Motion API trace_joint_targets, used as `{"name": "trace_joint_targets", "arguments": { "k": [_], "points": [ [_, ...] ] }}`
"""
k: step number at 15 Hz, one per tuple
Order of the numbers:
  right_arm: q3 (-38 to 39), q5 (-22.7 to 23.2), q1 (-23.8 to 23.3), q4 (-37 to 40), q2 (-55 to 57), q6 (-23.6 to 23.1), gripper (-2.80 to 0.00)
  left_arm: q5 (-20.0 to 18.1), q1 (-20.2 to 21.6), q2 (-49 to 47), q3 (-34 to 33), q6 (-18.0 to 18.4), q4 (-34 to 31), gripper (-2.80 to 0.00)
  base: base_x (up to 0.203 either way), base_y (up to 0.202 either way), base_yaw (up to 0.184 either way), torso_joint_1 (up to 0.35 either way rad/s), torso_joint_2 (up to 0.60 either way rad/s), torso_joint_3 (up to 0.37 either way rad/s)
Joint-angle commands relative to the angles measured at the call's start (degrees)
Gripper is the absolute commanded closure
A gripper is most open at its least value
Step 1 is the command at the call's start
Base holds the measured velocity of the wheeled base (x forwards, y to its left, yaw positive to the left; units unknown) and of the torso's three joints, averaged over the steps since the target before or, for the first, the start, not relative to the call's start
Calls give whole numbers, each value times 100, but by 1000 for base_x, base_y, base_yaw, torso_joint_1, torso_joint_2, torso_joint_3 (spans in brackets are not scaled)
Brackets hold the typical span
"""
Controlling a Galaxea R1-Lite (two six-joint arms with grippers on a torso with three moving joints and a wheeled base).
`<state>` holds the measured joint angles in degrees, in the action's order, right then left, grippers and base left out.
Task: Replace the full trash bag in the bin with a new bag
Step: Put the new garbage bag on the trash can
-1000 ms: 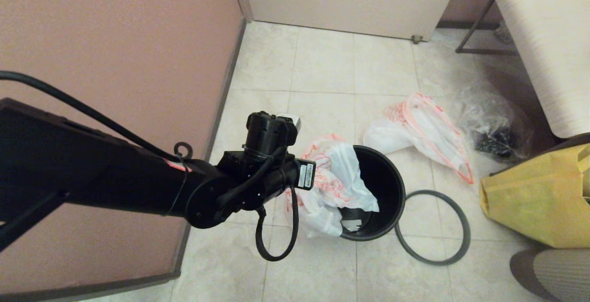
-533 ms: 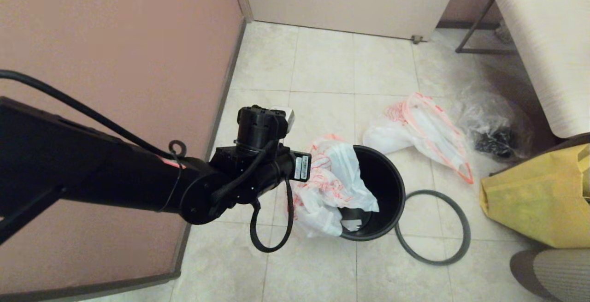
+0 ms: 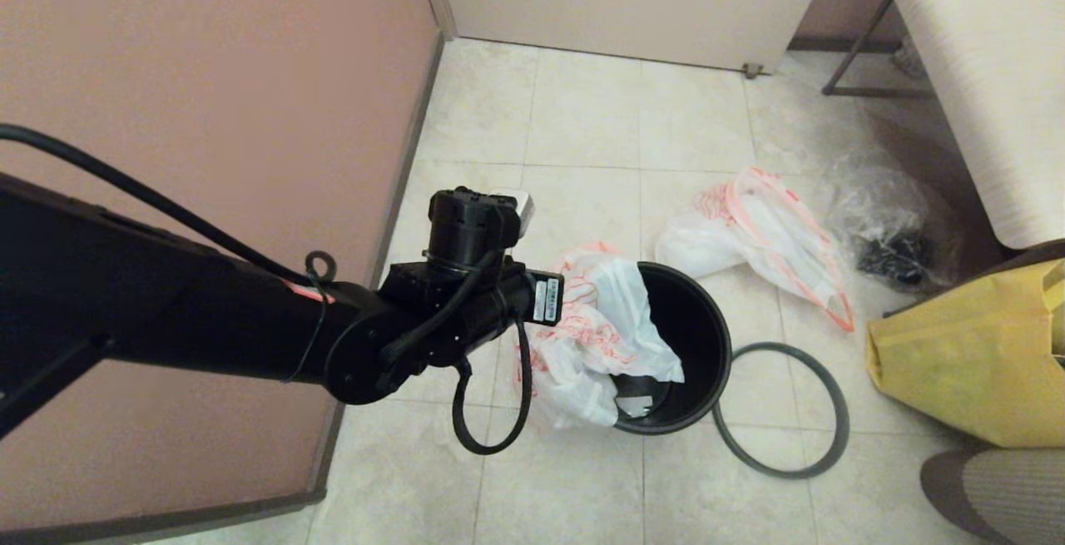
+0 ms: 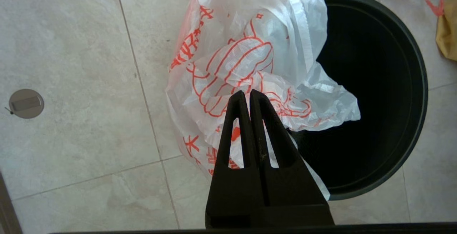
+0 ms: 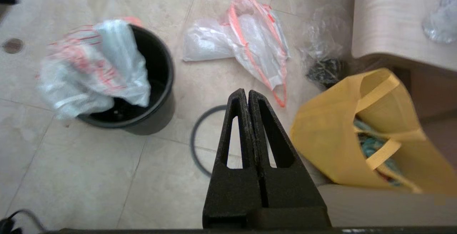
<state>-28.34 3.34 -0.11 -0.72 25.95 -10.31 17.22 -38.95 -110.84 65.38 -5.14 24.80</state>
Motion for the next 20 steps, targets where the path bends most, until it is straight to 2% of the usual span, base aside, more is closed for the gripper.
{"name": "trace_joint_targets", "arguments": {
  "k": [1,4,5,7,8,11,15,16,20],
  "points": [
    [-415,-65,2,-29,1097,-40,0,9,10,-8,1,-4,17,0,0,0,0,0,0,0],
    [-1048,-521,271,-60,2162,-141,0,9,32,-12,34,-1,13,0,0,0,0,0,0,0],
    [-1179,-916,668,-66,2487,-175,0,5,45,-18,46,0,8,0,0,0,0,0,0,0],
    [-1310,-1864,1773,-110,3223,-204,0,0,54,-34,63,4,8,0,0,0,0,0,0,0],
    [-1346,-2216,2106,-236,3748,-121,0,0,54,-26,89,4,-1,0,0,0,0,0,0,0],
    [-1364,-2704,2496,-911,5177,207,0,35,140,84,112,13,-1,0,0,0,0,0,0,0],
    [-1311,-2877,2637,-1406,6624,1176,0,36,209,176,142,22,-14,0,0,0,0,0,0,0],
    [-1268,-2875,2647,-1581,6905,1352,-280,36,221,176,176,22,-19,0,0,0,0,0,0,0],
    [-1079,-2759,2705,-2907,8083,1551,-280,44,274,182,195,22,-19,0,0,0,0,0,0,0]
  ]
}}
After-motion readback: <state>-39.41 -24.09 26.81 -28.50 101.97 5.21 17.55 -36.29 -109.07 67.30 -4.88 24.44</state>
